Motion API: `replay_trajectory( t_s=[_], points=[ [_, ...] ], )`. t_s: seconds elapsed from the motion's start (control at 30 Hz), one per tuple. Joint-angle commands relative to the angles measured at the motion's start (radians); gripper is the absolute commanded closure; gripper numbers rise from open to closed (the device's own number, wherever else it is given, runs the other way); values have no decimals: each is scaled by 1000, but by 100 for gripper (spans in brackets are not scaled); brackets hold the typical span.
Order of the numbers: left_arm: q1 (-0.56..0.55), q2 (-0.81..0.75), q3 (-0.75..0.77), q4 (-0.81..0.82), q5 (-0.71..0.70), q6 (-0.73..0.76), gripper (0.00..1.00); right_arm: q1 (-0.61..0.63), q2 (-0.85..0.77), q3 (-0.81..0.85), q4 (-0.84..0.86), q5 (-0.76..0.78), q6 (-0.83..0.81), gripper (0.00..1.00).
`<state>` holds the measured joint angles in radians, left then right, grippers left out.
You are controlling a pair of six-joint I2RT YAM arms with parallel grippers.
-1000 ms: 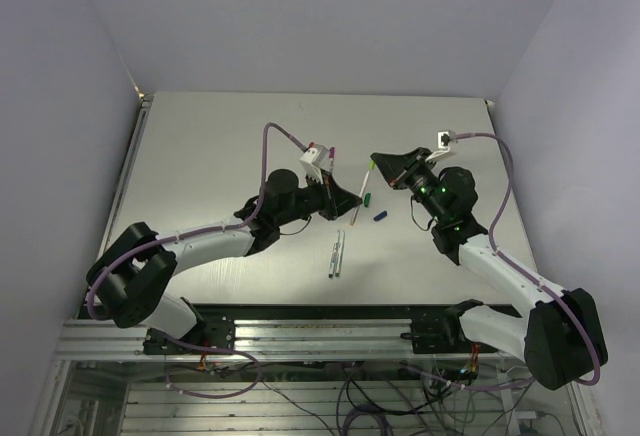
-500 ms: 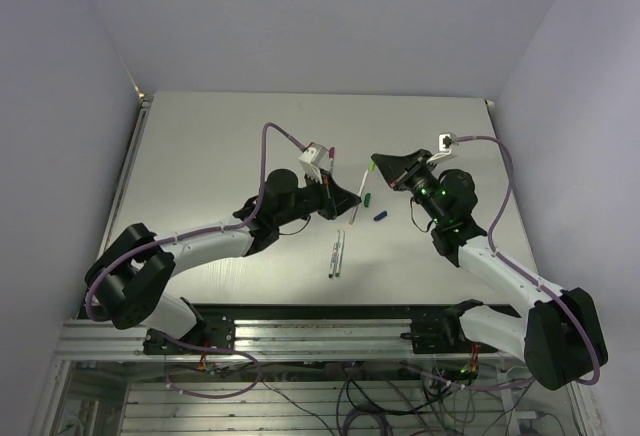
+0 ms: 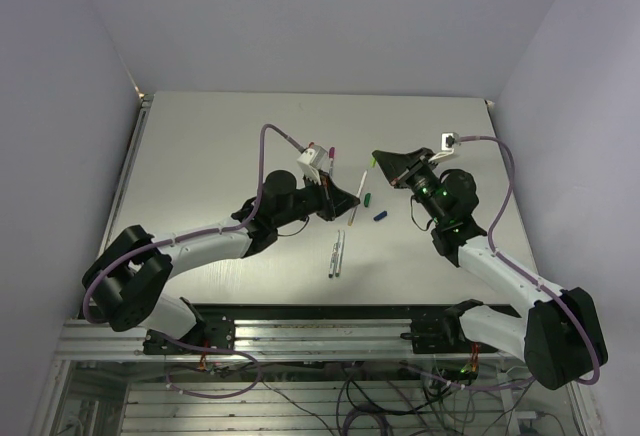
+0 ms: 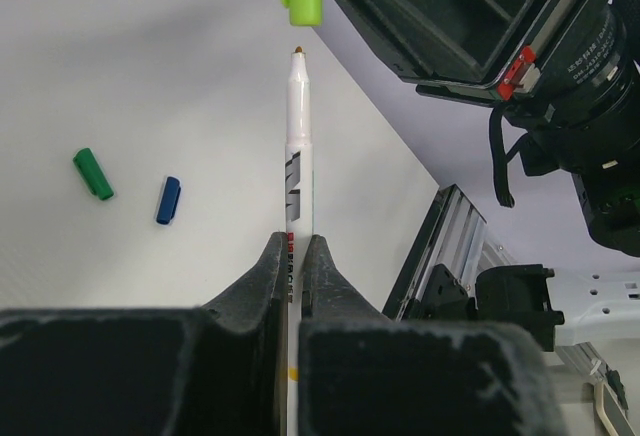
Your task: Insert the pens into the pen caps
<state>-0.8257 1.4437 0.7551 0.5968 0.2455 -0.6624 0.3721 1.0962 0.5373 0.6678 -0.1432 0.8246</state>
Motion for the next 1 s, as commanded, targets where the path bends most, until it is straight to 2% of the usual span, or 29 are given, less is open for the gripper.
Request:
replay_trajectory(
  t_s=[0.0, 0.97],
  points=[
    [1, 0, -4, 32, -4, 7, 93, -2, 7, 16, 51, -15, 20, 100],
    [0, 13, 7, 55, -23, 1, 93, 13, 14, -20, 51, -33, 6, 100]
  ],
)
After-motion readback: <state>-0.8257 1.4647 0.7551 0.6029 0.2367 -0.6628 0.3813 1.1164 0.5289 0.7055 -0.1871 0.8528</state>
